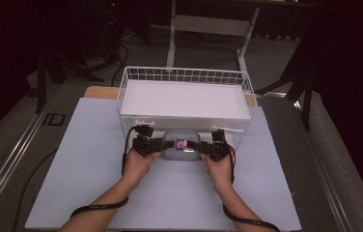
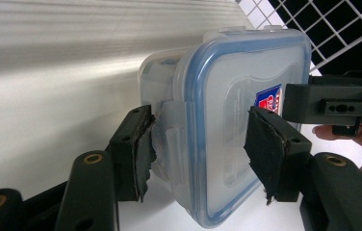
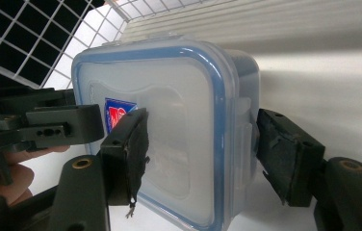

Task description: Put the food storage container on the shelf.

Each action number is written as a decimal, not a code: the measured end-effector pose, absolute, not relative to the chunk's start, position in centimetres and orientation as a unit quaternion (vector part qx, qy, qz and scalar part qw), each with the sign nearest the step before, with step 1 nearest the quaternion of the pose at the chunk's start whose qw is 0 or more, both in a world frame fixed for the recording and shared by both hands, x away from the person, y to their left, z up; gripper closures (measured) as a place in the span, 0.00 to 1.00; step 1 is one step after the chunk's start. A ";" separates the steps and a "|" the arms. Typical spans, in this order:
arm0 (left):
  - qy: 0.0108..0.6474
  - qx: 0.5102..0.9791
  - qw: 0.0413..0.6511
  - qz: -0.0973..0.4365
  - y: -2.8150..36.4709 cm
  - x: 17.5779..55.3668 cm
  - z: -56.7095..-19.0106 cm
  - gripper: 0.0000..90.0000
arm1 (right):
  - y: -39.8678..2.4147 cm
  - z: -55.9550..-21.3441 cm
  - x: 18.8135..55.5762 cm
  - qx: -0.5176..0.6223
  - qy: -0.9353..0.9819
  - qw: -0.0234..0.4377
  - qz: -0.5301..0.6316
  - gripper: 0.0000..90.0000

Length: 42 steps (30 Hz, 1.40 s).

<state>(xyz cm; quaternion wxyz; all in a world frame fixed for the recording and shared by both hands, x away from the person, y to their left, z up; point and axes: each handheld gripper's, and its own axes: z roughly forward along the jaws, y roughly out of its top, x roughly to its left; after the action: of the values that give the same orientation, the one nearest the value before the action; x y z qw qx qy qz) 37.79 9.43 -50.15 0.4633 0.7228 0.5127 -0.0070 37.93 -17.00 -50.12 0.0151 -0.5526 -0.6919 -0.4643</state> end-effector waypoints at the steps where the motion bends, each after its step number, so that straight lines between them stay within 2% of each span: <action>1: 0.516 0.721 0.463 -0.008 9.4 38.0 -50.3 0.50 | -17.0 -50.2 38.0 -0.556 -0.691 0.016 -0.463 0.42; 9: 0.506 0.708 0.493 0.009 9.4 38.4 -50.9 0.50 | -17.4 -50.7 38.8 -0.561 -0.676 0.011 -0.477 0.42; 14: 0.501 0.699 0.511 0.000 9.9 38.8 -51.5 0.50 | -17.6 -50.8 39.4 -0.561 -0.672 0.021 -0.483 0.42; 17: 0.499 0.694 0.519 -0.001 9.9 38.8 -51.8 0.49 | -17.4 -50.8 39.4 -0.556 -0.678 0.009 -0.481 0.40; 28: 0.511 0.695 0.505 0.011 9.2 39.4 -52.0 0.37 | -16.8 -50.6 39.9 -0.556 -0.686 -0.015 -0.469 0.37; 31: 0.507 0.699 0.504 0.026 9.3 39.5 -52.0 0.37 | -16.5 -50.3 39.8 -0.569 -0.686 -0.005 -0.454 0.35; 35: 0.503 0.705 0.499 0.037 9.2 39.4 -51.7 0.37 | -16.6 -50.8 40.1 -0.539 -0.698 -0.052 -0.469 0.36; 38: 0.503 0.706 0.498 0.037 9.4 39.1 -51.5 0.38 | -16.5 -50.1 39.5 -0.549 -0.700 -0.047 -0.453 0.38; 40: 0.498 0.705 0.505 0.023 9.8 38.9 -51.4 0.38 | -16.9 -50.0 39.3 -0.542 -0.702 -0.061 -0.457 0.38; 42: 0.497 0.705 0.504 0.030 10.0 38.6 -51.1 0.38 | -17.2 -49.8 39.1 -0.538 -0.701 -0.072 -0.463 0.38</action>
<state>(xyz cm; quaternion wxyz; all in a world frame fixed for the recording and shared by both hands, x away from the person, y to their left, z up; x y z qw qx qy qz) 38.59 10.01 -51.13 0.5043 0.7052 0.4975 0.0303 39.06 -17.19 -49.81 -0.0723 -0.5380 -0.7010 -0.4625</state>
